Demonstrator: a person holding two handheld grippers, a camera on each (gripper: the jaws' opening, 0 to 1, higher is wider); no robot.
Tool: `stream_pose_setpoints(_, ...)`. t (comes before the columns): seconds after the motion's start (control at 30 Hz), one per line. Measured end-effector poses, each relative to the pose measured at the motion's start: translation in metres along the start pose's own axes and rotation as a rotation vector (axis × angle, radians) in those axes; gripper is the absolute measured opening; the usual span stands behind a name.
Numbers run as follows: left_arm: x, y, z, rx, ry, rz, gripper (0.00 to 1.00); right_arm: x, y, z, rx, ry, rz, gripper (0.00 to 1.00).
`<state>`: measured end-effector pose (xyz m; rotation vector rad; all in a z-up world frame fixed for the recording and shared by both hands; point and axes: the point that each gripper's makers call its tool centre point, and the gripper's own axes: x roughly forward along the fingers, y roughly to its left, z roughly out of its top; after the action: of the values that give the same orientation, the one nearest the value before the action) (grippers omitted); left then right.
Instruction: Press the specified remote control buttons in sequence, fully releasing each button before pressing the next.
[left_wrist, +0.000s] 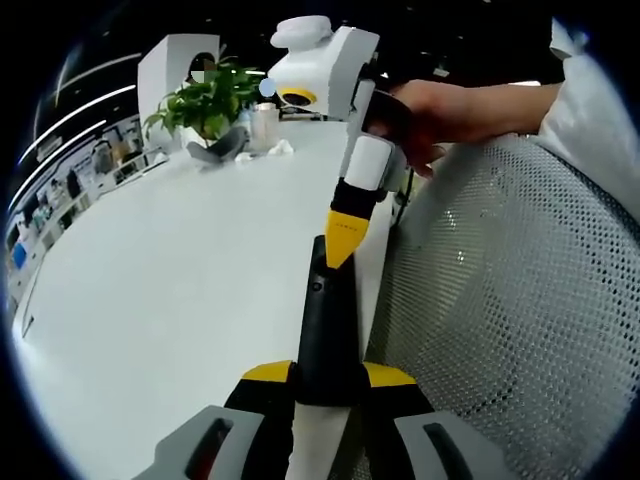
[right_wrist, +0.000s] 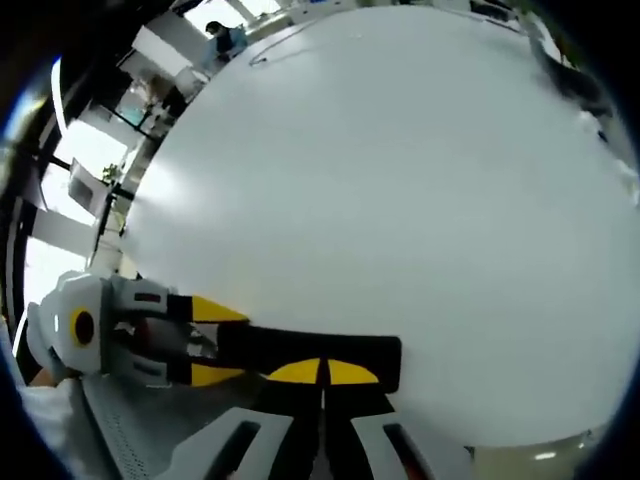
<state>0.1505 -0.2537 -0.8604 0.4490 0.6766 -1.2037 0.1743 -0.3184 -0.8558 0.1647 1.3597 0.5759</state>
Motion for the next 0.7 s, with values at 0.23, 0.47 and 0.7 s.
stream_pose_setpoints(0.23,-0.0002,-0.0001,0.0001,0.002,0.001,-0.001,0.24,0.0006,-0.0001,0.0007,0.038,-0.006,-0.001,0.00)
stream_pose_setpoints(0.47,-0.0002,0.0000,-0.0001,0.006,0.001,-0.003,0.24,0.0007,0.0006,0.0009,0.074,-0.010,0.012,0.00)
stream_pose_setpoints(0.7,0.0003,-0.0007,0.0000,0.031,0.010,-0.002,0.24,0.0001,0.0009,0.0010,0.084,-0.009,0.028,0.00)
